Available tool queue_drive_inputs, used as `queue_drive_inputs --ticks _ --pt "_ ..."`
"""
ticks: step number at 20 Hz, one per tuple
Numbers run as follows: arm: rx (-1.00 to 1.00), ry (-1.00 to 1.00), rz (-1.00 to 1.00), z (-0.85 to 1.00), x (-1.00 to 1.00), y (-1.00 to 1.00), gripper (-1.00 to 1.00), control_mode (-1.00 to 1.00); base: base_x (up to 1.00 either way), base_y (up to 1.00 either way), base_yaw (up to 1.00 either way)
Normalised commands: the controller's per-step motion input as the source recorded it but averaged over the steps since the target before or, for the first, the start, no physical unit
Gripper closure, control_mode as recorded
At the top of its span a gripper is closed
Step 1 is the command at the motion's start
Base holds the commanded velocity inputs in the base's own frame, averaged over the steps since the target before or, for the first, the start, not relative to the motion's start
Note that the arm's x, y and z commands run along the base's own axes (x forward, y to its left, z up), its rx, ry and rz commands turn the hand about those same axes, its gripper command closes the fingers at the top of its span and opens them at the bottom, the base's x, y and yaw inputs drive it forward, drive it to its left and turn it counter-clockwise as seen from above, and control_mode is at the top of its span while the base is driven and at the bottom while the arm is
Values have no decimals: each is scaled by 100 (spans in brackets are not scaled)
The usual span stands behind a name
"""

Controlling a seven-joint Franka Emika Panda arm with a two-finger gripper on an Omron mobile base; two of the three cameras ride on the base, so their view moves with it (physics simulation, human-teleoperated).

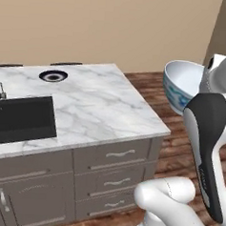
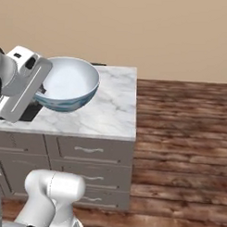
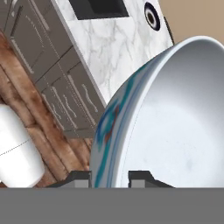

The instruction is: Move the bowls from the cabinet to the plates on the dining table.

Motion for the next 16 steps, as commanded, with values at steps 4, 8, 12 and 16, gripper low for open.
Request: queue_drive_inputs --ticks 4,8,12,16 --pt "0 0 0 0 0 0 100 100 32 -59 25" --pt "0 0 0 0 0 0 100 100 30 -60 25" --pt "0 0 0 0 0 0 100 100 27 -61 24" --pt "0 0 0 0 0 0 100 100 26 -62 24"
